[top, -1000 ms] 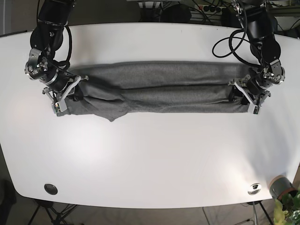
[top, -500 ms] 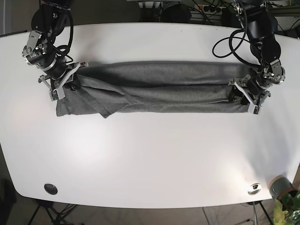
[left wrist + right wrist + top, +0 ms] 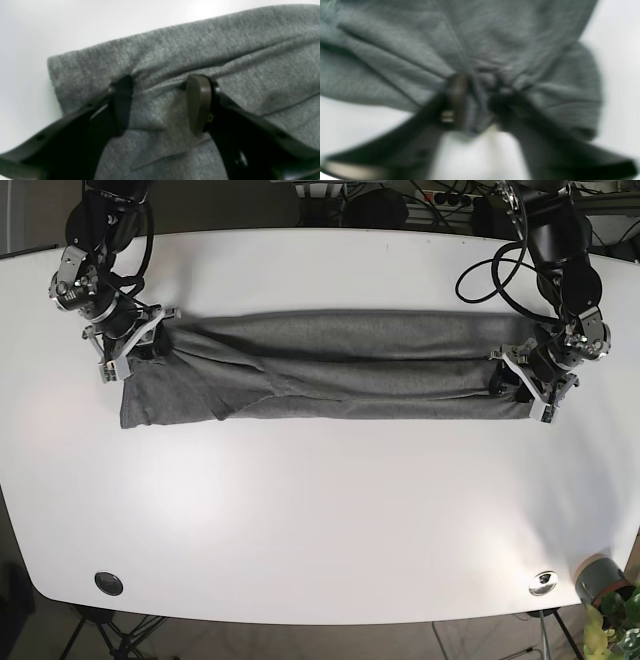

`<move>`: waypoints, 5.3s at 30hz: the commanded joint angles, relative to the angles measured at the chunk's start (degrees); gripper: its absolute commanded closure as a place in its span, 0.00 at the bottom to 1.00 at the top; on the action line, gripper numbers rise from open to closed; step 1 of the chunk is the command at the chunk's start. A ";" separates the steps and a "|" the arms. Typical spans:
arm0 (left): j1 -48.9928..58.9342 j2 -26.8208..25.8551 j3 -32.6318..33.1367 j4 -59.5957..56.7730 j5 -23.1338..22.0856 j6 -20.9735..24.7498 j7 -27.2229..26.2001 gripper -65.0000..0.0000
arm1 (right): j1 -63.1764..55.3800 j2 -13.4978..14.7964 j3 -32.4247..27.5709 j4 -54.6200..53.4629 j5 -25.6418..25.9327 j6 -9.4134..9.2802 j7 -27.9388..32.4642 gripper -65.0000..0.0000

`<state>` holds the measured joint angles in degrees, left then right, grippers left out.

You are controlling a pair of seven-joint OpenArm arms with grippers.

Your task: Fold the T-shirt properly

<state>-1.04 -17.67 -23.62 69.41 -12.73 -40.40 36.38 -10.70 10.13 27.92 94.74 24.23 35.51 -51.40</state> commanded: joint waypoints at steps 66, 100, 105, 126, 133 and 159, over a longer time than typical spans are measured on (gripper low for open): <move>-0.06 -5.14 -19.68 -3.78 -27.66 0.40 23.44 0.27 | 6.61 -2.26 -8.80 -8.10 1.05 0.23 5.73 0.27; 1.61 -5.05 -6.85 9.49 -27.58 0.40 19.58 0.95 | 6.52 -2.35 -8.63 -8.01 1.13 0.23 5.73 0.27; 2.31 -3.91 0.80 21.71 -27.58 0.40 19.66 0.96 | 6.52 -2.35 -8.63 -7.93 1.13 0.23 5.73 0.27; 1.08 9.19 21.90 32.09 -25.91 12.75 19.49 0.95 | 6.61 -2.35 -8.71 -7.84 1.13 0.23 5.55 0.27; -1.29 13.94 25.15 26.90 -19.75 13.02 19.31 0.95 | 6.61 -2.35 -8.71 -7.84 1.13 0.23 5.55 0.27; -1.20 20.79 37.37 27.16 -4.10 12.75 19.58 0.52 | 6.61 -2.35 -8.89 -7.84 1.13 0.58 5.55 0.27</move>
<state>-1.41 2.96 12.12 94.06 -15.90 -27.31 56.99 -4.62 7.31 19.03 86.13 25.26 36.01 -45.63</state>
